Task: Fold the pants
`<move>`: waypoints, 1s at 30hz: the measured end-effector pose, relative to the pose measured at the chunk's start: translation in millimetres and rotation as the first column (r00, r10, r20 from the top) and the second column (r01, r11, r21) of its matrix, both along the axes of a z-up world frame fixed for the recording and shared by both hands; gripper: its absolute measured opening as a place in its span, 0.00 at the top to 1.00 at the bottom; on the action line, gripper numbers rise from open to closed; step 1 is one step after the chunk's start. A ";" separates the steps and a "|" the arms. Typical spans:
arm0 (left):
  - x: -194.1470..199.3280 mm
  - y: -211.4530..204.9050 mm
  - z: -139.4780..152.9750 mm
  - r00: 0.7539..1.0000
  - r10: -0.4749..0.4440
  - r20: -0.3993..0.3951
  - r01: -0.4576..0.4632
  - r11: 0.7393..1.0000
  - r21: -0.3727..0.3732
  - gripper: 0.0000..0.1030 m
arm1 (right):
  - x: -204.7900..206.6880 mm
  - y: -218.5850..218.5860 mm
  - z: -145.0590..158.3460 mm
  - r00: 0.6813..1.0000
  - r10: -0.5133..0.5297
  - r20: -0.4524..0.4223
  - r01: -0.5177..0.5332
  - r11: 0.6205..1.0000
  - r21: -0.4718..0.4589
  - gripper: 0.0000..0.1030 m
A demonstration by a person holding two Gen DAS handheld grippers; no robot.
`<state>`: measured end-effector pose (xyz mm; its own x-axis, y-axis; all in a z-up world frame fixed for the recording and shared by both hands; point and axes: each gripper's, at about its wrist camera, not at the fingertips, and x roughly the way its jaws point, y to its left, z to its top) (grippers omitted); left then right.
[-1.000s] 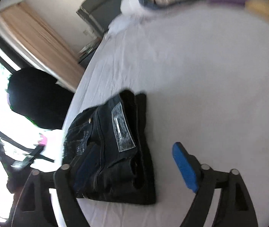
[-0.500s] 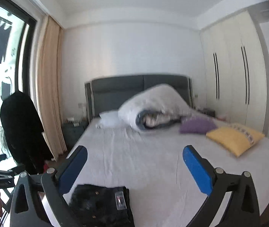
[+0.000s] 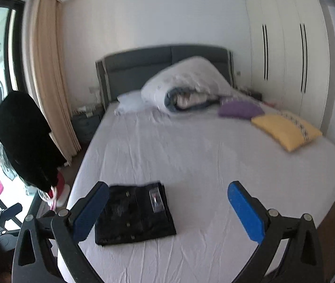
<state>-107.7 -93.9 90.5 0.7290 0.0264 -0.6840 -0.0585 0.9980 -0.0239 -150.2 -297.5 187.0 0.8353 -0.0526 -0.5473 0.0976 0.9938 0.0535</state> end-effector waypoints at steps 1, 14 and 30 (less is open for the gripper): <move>1.3 0.0 -3.7 1.000 0.001 0.000 -0.001 1.000 0.001 0.00 | 2.6 0.6 -6.0 1.000 0.002 -0.020 -0.002 1.000 0.003 0.00; 31.7 7.6 -36.6 0.999 -0.003 -0.039 0.002 1.000 -0.023 0.00 | 27.5 23.9 -52.6 0.984 0.030 -0.173 -0.040 0.998 -0.052 0.00; 39.4 10.1 -48.9 0.998 -0.007 -0.061 0.005 1.000 -0.030 0.00 | 32.2 24.0 -61.8 0.976 0.030 -0.215 -0.044 0.997 -0.059 0.00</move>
